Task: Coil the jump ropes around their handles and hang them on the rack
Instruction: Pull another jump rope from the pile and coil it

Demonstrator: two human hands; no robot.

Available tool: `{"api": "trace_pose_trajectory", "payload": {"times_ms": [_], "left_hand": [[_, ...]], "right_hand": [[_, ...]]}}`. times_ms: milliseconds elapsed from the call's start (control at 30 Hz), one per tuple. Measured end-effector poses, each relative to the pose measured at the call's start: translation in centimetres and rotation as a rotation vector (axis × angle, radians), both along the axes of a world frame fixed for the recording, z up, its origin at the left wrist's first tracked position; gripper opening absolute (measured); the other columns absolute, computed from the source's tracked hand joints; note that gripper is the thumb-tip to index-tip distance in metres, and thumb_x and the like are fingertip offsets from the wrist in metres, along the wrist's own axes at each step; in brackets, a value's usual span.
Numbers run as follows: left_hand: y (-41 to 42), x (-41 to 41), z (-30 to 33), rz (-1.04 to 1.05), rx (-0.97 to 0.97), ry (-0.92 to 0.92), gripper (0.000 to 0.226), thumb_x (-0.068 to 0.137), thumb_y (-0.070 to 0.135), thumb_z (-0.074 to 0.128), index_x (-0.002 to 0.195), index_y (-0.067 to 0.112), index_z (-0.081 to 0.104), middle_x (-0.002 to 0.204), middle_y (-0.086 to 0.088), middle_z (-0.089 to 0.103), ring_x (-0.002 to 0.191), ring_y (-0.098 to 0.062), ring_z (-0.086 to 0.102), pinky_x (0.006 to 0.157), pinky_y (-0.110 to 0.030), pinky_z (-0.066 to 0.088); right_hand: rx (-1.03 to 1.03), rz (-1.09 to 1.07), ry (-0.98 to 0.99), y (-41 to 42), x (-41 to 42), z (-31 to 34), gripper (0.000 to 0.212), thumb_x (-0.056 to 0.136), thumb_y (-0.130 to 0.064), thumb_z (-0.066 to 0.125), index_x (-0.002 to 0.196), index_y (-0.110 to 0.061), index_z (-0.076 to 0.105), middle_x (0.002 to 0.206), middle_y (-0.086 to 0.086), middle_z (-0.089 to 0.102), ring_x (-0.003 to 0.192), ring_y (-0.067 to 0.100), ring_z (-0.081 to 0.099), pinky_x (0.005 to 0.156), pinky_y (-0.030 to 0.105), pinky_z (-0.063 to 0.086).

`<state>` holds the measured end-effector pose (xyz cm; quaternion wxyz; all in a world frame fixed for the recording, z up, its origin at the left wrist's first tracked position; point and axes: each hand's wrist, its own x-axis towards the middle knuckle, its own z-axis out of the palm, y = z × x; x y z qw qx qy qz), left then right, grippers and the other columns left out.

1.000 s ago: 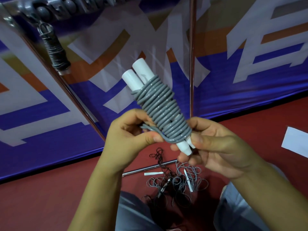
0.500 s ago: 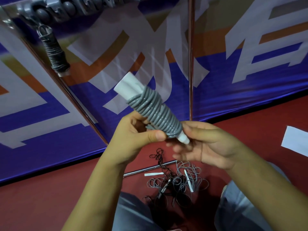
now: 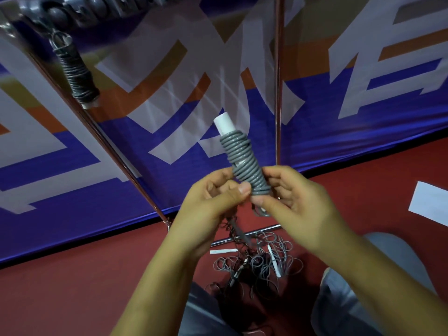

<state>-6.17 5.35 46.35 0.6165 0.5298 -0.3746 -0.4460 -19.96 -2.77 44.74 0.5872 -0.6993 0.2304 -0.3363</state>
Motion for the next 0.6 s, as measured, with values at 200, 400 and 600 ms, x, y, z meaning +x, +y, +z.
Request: {"api": "trace_pose_trajectory", "payload": {"times_ms": [200,400,600], "left_hand": [[0.9,0.8,1.6,-0.023,0.118,-0.066,0.03,0.078,0.013,0.071,0.107,0.013,0.064,0.07,-0.004,0.069,0.061,-0.009,0.057,0.06,-0.02,0.045],[1.4,0.5,2.4,0.183,0.08,-0.573,0.018,0.081,0.014,0.07,0.081,0.031,0.076,0.075,0.01,0.072,0.073,0.0,0.064,0.07,-0.014,0.047],[0.9,0.5,1.5,0.359,-0.278,-1.269,0.015,0.082,0.003,0.068,0.094,0.008,0.074,0.085,0.002,0.068,0.079,-0.003,0.059,0.073,-0.011,0.045]], "right_hand": [[0.388,0.053,-0.119,-0.6,-0.6,0.8,0.033,0.066,-0.021,0.066,0.098,-0.015,0.066,0.09,0.006,0.075,0.081,0.021,0.071,0.072,0.03,0.059],[0.681,0.152,-0.161,-0.9,-1.3,1.6,0.033,0.072,-0.015,0.06,0.098,0.004,0.065,0.084,0.017,0.071,0.071,0.023,0.071,0.06,0.026,0.057],[0.82,0.163,-0.149,-1.1,-1.1,1.8,0.032,0.071,-0.015,0.059,0.093,0.006,0.066,0.084,0.02,0.071,0.068,0.023,0.071,0.057,0.024,0.057]]}}
